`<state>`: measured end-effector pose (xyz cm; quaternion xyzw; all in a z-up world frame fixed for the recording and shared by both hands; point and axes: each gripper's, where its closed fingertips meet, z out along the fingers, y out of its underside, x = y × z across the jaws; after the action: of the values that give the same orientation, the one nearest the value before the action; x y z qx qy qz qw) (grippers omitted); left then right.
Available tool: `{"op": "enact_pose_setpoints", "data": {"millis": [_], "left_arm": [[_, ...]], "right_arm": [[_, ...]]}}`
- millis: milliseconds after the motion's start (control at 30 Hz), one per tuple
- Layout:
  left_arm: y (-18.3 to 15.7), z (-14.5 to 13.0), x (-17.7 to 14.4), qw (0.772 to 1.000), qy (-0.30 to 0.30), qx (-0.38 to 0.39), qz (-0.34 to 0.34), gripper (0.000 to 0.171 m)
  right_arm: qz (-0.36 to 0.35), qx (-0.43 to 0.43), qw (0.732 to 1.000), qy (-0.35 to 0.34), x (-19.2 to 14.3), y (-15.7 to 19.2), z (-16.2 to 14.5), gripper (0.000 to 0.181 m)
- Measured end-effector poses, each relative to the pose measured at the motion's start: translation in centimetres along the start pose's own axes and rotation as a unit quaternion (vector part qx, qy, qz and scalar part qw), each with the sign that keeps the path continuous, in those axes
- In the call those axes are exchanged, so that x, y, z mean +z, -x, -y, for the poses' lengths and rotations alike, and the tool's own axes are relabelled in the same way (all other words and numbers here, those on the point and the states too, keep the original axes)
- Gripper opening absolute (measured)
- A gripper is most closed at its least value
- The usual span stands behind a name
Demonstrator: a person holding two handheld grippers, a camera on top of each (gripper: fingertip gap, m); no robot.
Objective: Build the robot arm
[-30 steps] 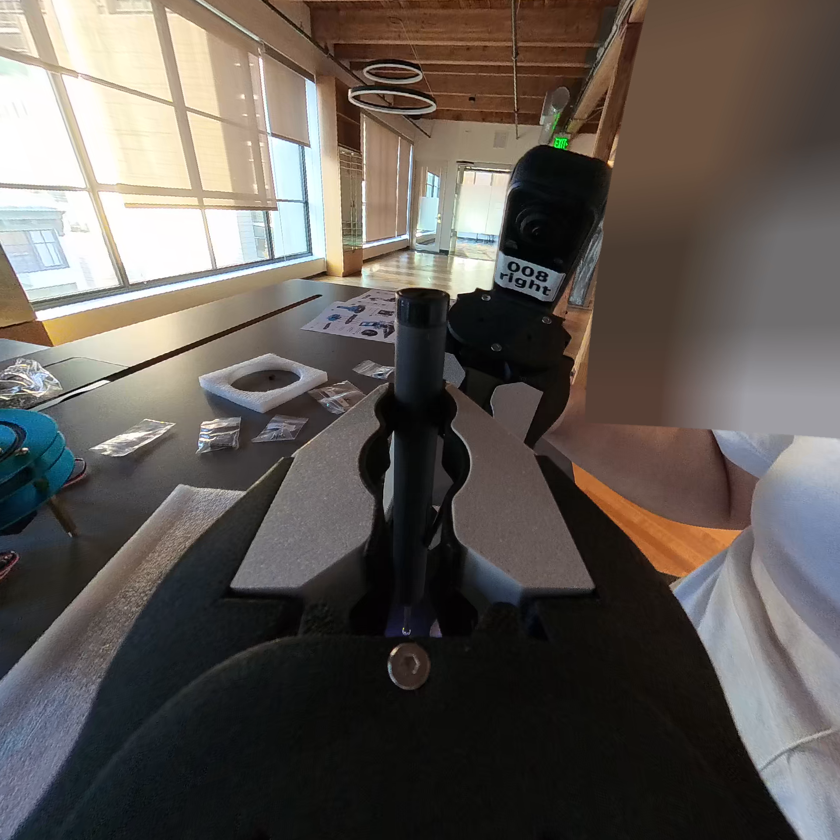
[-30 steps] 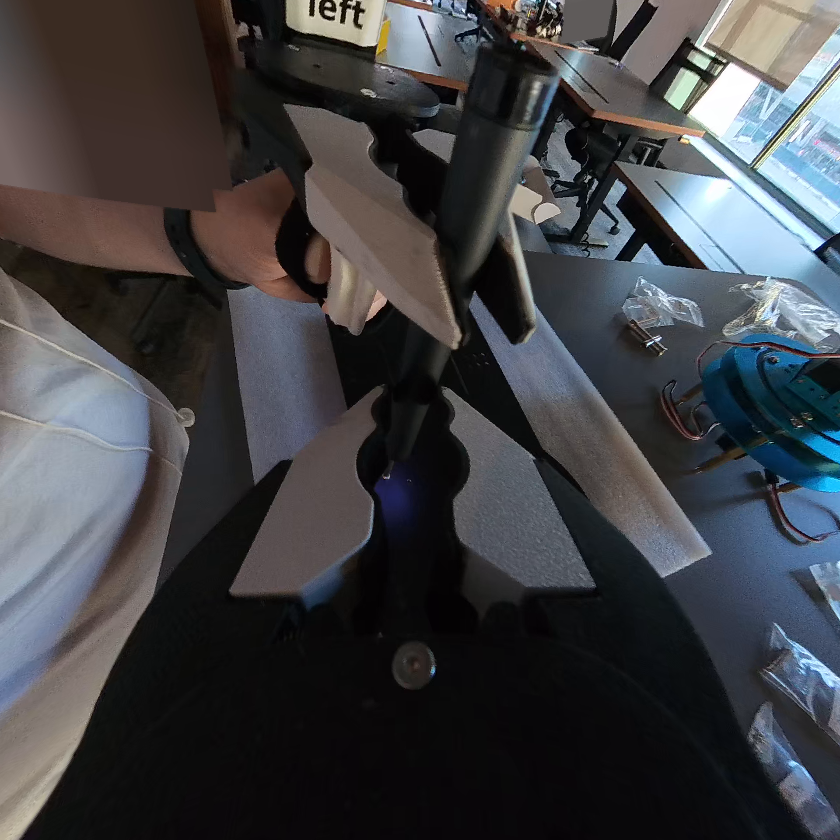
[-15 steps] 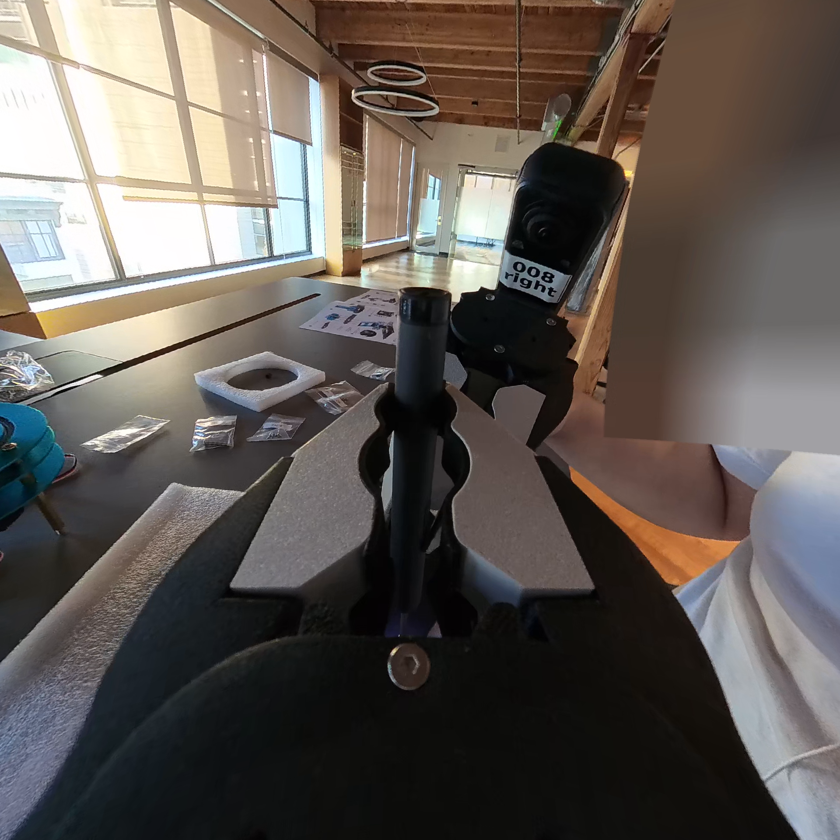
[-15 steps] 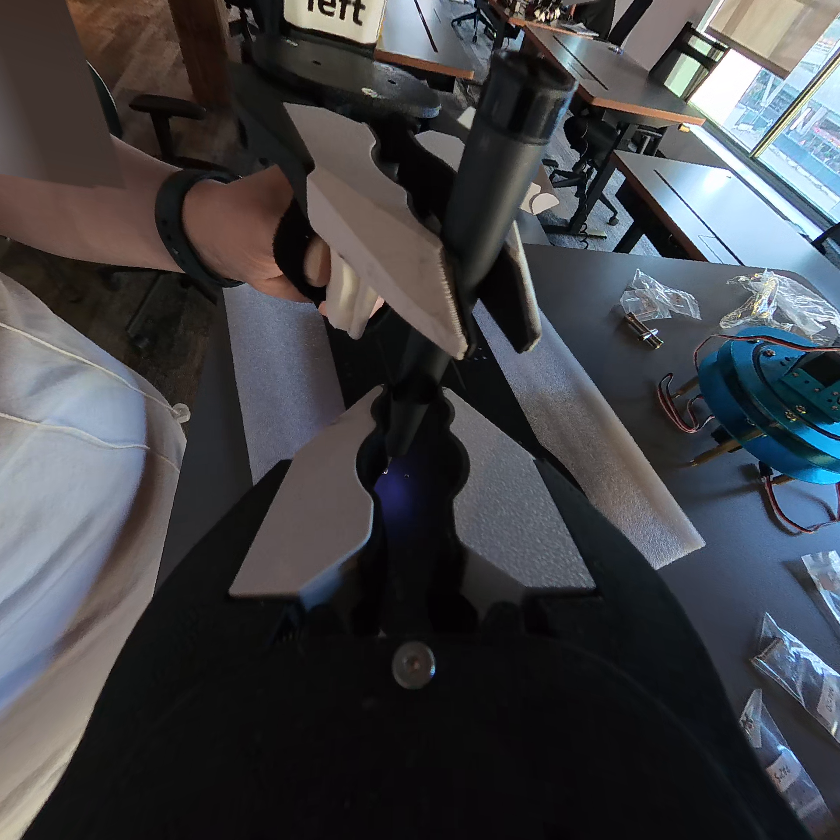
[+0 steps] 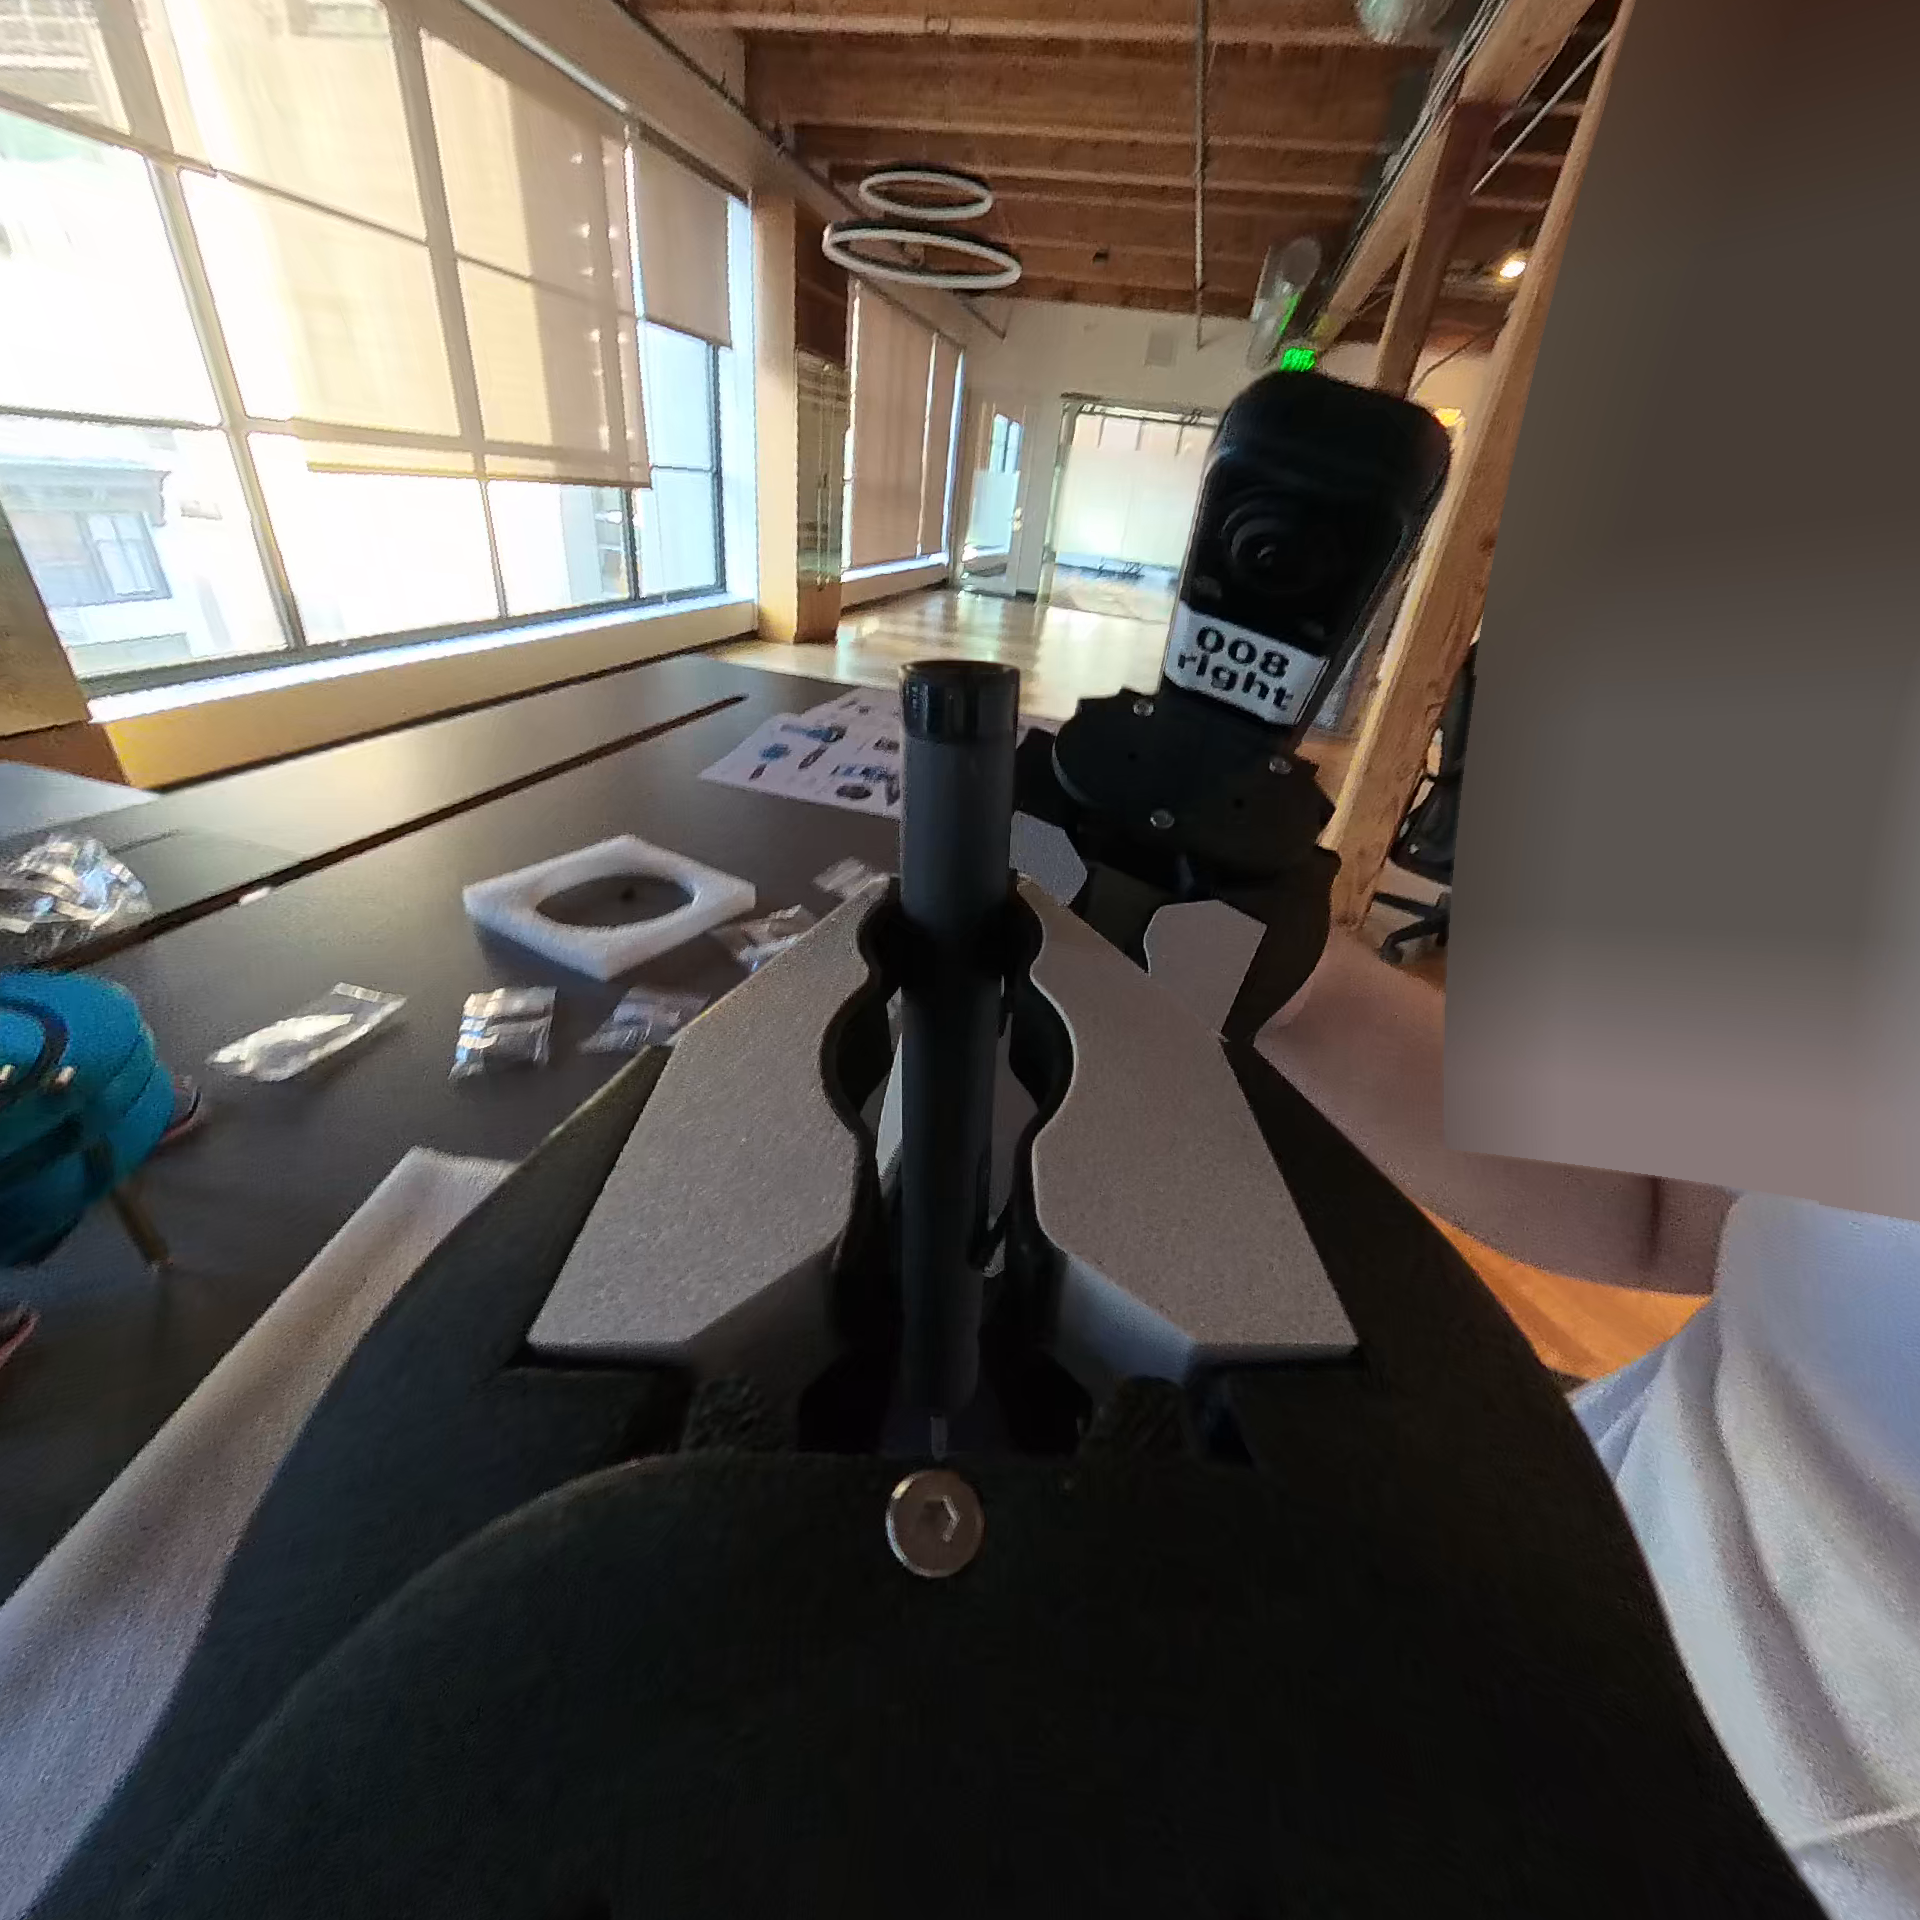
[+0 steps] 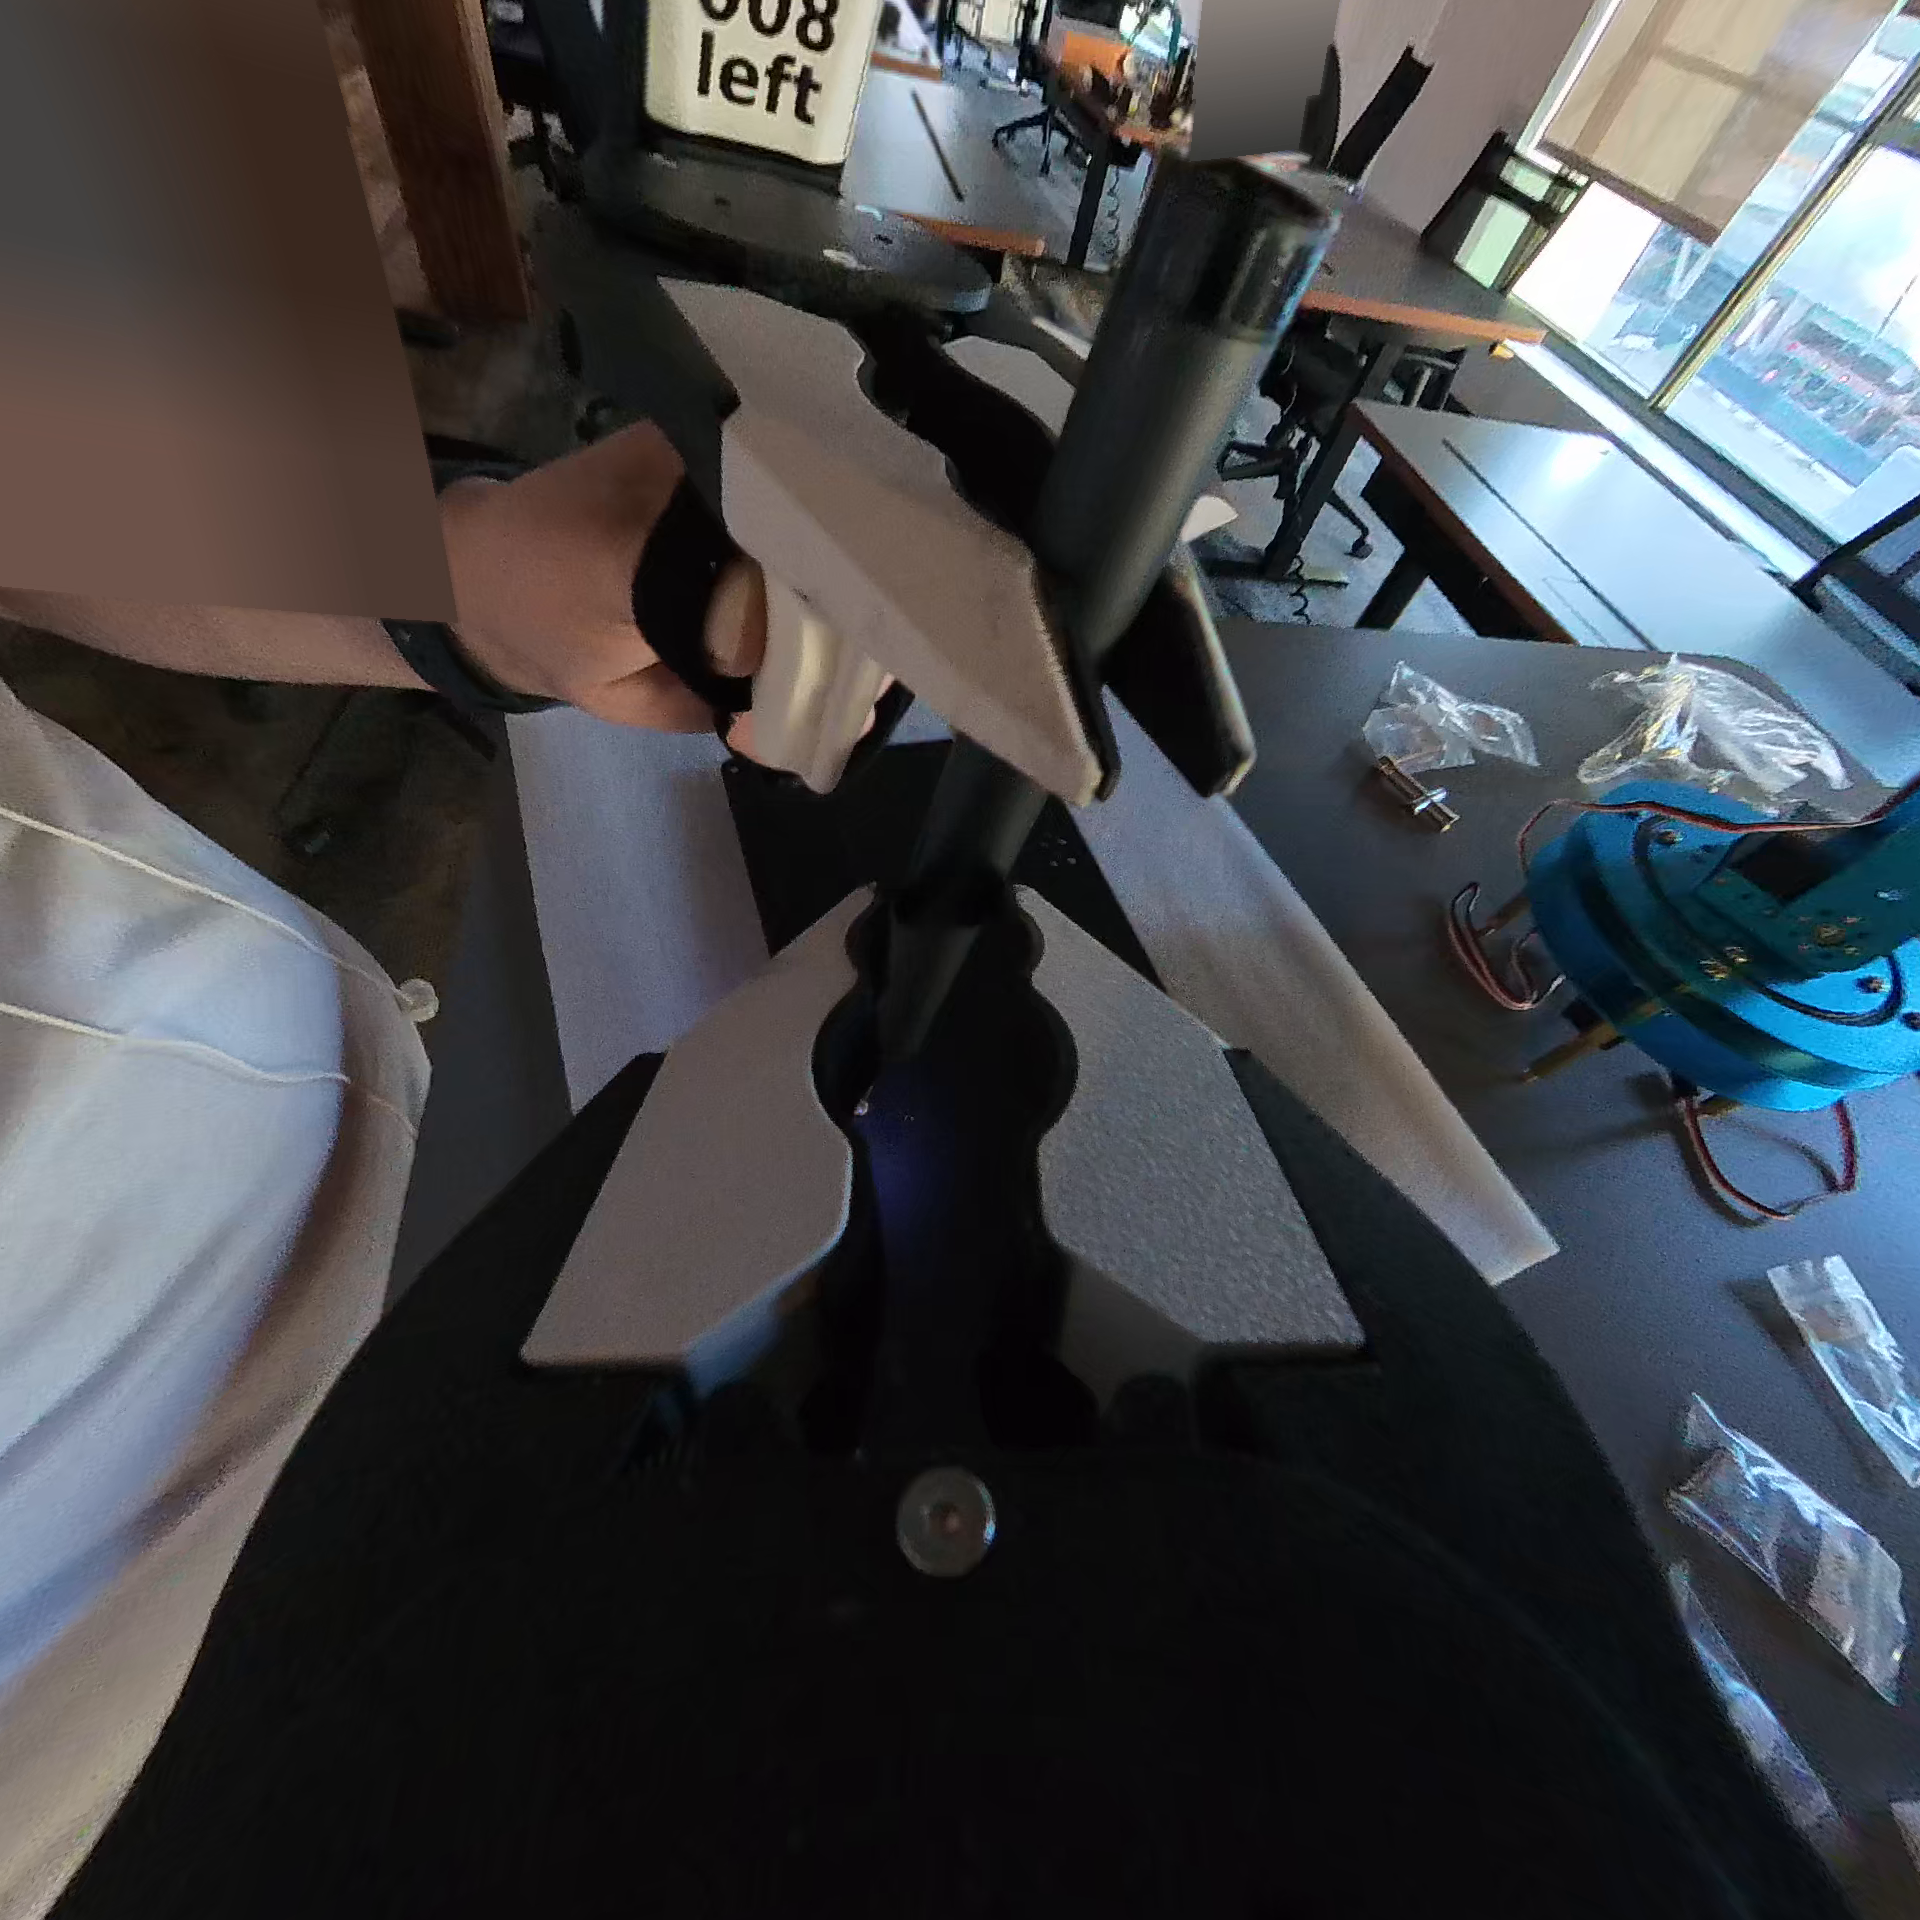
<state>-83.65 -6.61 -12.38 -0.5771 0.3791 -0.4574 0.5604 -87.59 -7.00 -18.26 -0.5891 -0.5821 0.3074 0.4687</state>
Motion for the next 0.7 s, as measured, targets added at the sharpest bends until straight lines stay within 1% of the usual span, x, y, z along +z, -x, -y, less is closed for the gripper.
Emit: {"op": "enact_pose_setpoints", "data": {"millis": [67,133,233,367,500,700], "left_arm": [[-0.6,0.7,0.5,1.0,-0.005,-0.001,-0.01,0.015],[-0.9,0.8,1.6,1.0,-0.004,0.001,-0.02,0.015],[-1.4,-0.1,3.4,0.999,-0.001,-0.011,-0.031,0.016],[-1.9,-1.0,4.5,0.999,-0.003,-0.032,-0.043,0.015],[-2.0,-1.0,4.5,0.998,-0.001,-0.034,-0.046,0.015],[-1.2,0.9,2.0,0.999,-0.006,-0.043,-0.017,0.015]], "right_arm": [[-0.007,0.003,1.0,-0.004,-1.0,-0.1,0.4,0.017],[-0.018,0.004,1.0,0.004,-2.1,-0.3,0.0,0.017],[-0.034,0.011,0.999,0.023,-3.3,-0.4,-1.5,0.018],[-0.039,0.03,0.999,0.021,-4.0,-0.1,-2.6,0.017],[-0.038,0.027,0.999,0.009,-4.0,0.1,-2.2,0.017],[-0.019,0.031,0.997,-0.061,-2.2,0.5,0.7,0.018]]}}
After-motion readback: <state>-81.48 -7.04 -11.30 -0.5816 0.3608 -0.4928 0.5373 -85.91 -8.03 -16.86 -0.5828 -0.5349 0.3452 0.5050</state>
